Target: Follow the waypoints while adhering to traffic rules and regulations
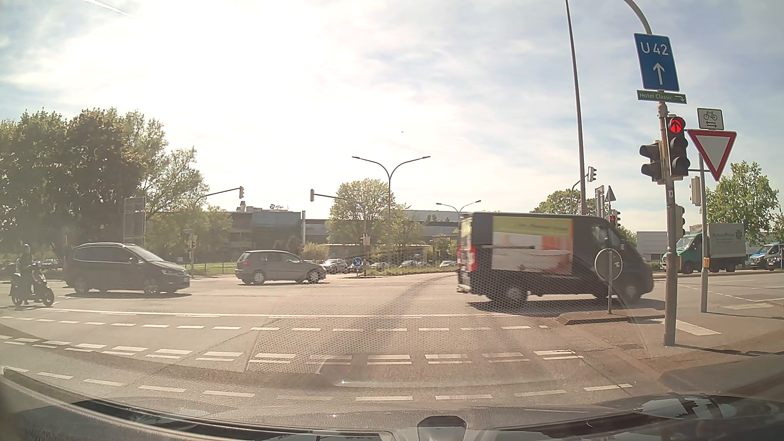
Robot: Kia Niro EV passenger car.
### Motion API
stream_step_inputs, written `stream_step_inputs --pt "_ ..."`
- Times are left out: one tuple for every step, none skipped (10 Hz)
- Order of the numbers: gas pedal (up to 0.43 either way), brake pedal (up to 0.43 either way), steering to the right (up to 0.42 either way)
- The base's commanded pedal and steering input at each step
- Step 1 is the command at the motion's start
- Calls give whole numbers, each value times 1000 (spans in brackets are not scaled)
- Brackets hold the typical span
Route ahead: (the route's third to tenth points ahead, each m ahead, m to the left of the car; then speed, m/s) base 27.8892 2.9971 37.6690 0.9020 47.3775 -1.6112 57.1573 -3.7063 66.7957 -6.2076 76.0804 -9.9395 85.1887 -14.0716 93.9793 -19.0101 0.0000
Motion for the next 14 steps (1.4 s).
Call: stream_step_inputs --pt "0 256 13" --pt "0 262 13" --pt "0 250 12" --pt "0 250 13" --pt "0 256 13" --pt "0 256 13" --pt "0 256 12" --pt "0 250 12" --pt "0 256 12" --pt "0 256 12" --pt "0 256 13" --pt "0 256 13" --pt "0 250 12" --pt "0 256 13"
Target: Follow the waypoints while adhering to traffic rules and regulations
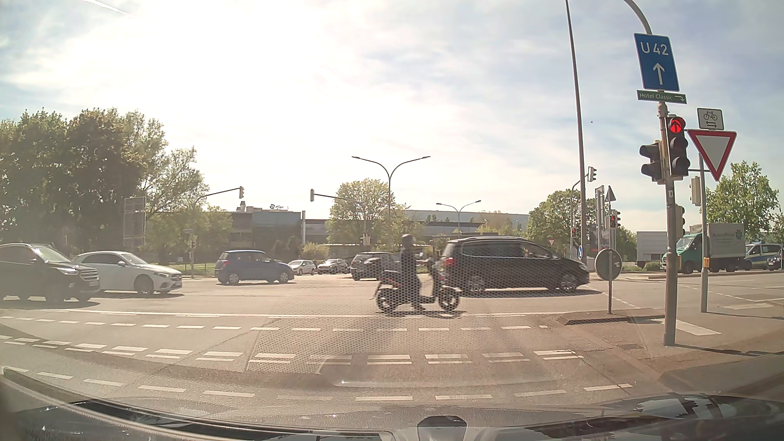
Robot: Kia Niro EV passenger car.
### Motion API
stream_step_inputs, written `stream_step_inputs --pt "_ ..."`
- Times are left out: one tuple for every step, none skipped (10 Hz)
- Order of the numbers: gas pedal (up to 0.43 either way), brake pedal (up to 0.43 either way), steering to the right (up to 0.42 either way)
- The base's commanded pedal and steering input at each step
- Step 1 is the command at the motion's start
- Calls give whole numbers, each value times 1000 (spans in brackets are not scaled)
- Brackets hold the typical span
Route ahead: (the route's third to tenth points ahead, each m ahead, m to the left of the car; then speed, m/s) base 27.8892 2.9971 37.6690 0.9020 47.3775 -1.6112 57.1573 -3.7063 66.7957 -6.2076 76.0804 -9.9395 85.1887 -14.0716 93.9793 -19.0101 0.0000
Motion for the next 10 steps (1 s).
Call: stream_step_inputs --pt "0 256 13" --pt "0 250 13" --pt "0 256 12" --pt "0 256 13" --pt "0 256 12" --pt "0 256 13" --pt "0 256 13" --pt "0 256 13" --pt "0 256 13" --pt "0 256 12"
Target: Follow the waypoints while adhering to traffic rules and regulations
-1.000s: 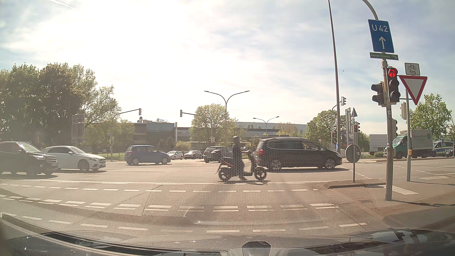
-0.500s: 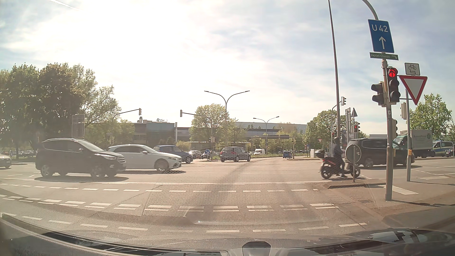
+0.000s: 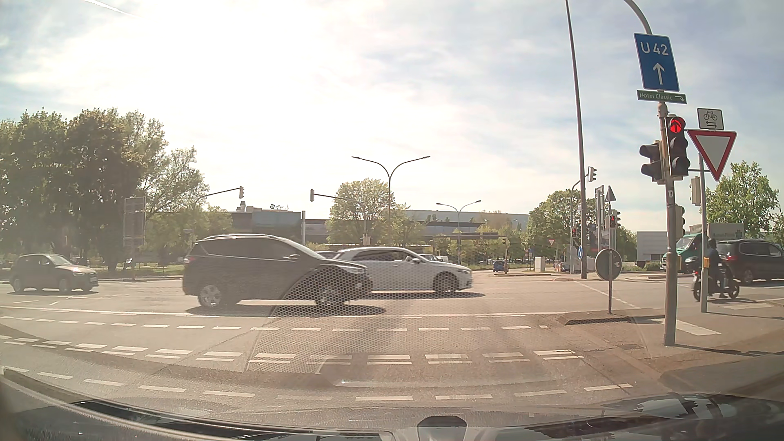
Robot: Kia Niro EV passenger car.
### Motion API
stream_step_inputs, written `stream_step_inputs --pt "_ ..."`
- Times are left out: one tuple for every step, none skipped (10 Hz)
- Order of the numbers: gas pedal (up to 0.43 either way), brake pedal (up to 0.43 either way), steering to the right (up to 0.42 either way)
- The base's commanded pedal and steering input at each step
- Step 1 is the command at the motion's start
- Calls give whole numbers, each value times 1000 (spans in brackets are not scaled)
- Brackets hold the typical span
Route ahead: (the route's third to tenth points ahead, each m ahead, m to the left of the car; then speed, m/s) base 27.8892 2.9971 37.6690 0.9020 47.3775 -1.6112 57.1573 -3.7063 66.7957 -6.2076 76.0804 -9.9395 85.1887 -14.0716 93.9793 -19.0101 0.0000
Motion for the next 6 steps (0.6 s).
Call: stream_step_inputs --pt "0 256 13" --pt "0 256 12" --pt "0 256 13" --pt "0 250 13" --pt "0 256 13" --pt "0 256 13"
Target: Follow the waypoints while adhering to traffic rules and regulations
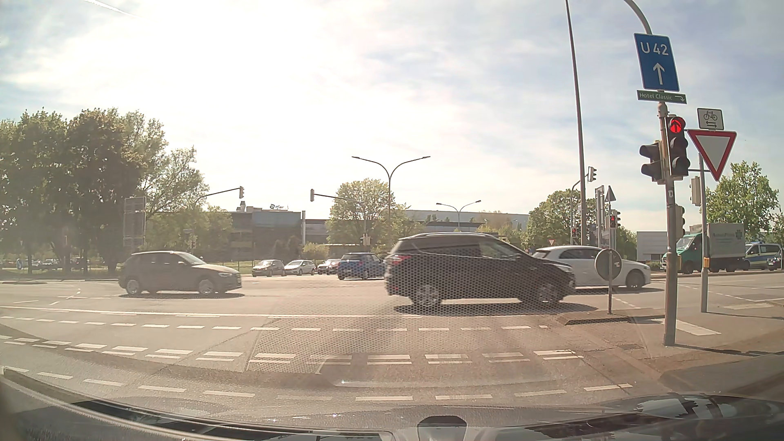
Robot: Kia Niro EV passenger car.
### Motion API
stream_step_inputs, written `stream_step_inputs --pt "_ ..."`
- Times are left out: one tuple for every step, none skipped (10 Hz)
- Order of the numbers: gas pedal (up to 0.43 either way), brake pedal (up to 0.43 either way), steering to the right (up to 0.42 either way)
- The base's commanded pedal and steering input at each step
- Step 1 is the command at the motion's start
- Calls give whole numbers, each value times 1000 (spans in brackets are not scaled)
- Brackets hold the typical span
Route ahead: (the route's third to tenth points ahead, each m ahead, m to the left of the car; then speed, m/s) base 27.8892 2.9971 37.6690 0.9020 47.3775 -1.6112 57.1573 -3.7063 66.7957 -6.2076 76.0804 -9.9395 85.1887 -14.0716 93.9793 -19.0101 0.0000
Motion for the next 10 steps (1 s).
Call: stream_step_inputs --pt "0 250 13" --pt "0 256 12" --pt "0 250 13" --pt "0 256 13" --pt "0 250 13" --pt "0 250 13" --pt "0 256 13" --pt "0 250 12" --pt "0 250 13" --pt "0 256 12"
